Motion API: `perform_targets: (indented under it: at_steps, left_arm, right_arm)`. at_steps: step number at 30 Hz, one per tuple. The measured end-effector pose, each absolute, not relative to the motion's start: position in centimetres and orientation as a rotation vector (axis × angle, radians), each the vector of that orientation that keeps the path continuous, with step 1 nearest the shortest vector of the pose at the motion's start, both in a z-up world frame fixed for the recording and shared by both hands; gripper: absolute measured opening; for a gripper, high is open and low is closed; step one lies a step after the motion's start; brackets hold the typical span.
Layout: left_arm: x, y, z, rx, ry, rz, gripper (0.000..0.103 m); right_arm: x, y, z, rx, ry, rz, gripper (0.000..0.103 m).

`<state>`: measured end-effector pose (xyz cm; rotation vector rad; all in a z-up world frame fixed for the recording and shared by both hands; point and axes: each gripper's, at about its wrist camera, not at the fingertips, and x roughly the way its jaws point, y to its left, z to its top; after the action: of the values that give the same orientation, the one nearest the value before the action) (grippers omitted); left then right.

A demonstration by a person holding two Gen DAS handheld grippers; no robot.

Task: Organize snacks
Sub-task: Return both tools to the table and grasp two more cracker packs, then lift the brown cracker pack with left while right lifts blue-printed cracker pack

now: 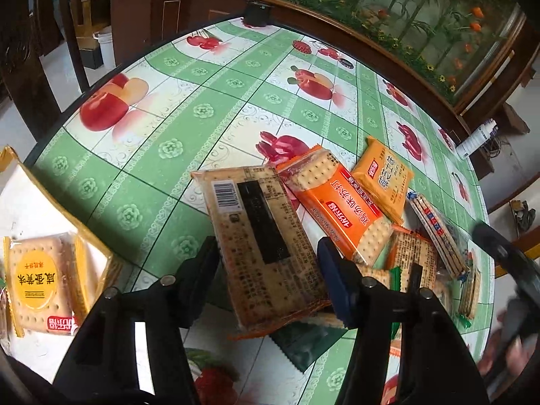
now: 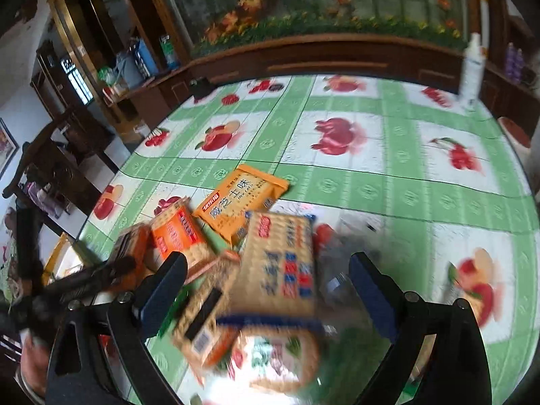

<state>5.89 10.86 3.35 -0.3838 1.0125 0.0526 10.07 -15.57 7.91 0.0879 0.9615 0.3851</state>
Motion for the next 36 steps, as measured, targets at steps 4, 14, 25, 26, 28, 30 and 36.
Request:
perform_targets:
  at_steps: [4,14,25,26,28,30,36]
  left_arm:
    - [5.8,11.2,3.4,-0.387,1.014,0.042,0.061]
    - [4.6,11.2,3.9,-0.384,1.005,0.021,0.060]
    - [0.5,11.3,5.5,-0.371,0.961,-0.006,0.057]
    - [0.1,11.3,5.7,-0.367,0.957,-0.009,0.057]
    - [-0.7,11.3,6.1,-0.357,0.947,-0.014,0.057]
    - [-1.5,11.4,6.3,-0.347,0.940,-0.019,0.057]
    - [-3.2,11.5,6.4,-0.325,0.934,-0.035,0.056]
  right_arm:
    - [12.1,-14.8,5.5,0.060,1.061,0.372,0.097]
    - [8.7,-14.6,4.6,0.077,1.045,0.481,0.056]
    - [2.6,-14.0,7.3,0.074,0.940,0.523,0.056]
    - [2.2,-13.8,7.4,0.074,0.937,0.530,0.056]
    - [1.3,-13.3,7.6,0.069,0.926,0.538,0.056]
    - [0.2,-12.7,7.7,0.061,0.916,0.553,0.056]
    - [-1.6,-11.3,7.3,0.058,0.913,0.584,0.056]
